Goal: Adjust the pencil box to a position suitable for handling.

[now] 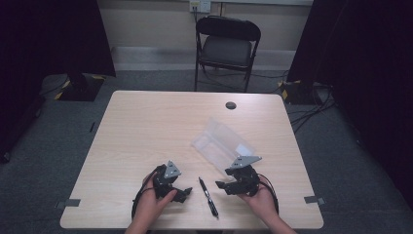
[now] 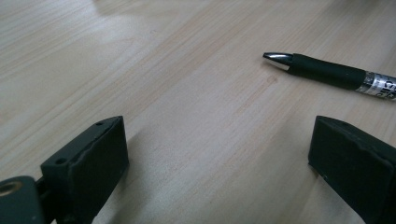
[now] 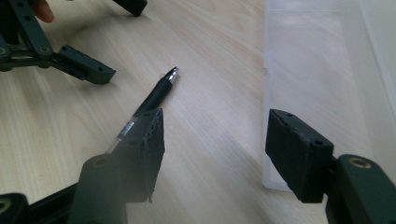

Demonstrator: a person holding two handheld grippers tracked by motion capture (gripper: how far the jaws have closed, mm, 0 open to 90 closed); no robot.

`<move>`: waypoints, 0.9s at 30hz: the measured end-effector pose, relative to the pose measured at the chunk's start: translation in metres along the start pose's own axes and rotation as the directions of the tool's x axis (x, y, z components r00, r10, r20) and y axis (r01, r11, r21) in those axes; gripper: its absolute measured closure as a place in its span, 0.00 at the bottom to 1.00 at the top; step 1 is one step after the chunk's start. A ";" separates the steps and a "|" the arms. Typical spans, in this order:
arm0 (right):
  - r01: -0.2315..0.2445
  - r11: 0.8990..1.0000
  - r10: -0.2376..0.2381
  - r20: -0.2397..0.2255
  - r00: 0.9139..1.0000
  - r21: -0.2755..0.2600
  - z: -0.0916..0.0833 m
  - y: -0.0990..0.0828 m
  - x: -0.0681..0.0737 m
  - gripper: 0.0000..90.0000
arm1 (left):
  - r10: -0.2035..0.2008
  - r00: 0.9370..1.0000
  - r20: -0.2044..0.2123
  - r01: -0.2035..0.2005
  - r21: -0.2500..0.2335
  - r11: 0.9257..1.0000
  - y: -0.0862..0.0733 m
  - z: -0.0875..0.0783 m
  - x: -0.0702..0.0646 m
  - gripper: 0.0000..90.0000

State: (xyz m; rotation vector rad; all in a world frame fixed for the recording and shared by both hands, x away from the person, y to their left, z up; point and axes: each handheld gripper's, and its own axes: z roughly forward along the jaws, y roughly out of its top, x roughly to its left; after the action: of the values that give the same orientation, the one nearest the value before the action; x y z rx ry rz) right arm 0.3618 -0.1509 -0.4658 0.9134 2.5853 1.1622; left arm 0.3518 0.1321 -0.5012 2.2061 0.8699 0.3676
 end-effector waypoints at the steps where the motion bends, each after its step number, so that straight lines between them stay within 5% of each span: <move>1: 0.001 1.000 -0.001 -0.002 1.000 -0.001 0.001 0.000 0.001 0.40 | 0.000 1.000 0.000 0.000 0.000 1.000 0.000 0.000 0.000 0.05; 27: 0.043 0.999 -0.040 -0.094 0.995 0.030 0.029 -0.006 0.029 0.30 | -0.001 1.000 0.000 0.001 -0.001 1.000 0.000 0.000 0.000 0.05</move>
State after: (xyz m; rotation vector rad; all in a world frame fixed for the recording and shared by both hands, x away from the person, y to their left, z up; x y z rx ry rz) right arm 0.3468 -0.1183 -0.4874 0.8263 2.6901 1.1829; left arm 0.3518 0.1320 -0.5013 2.2041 0.8706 0.3673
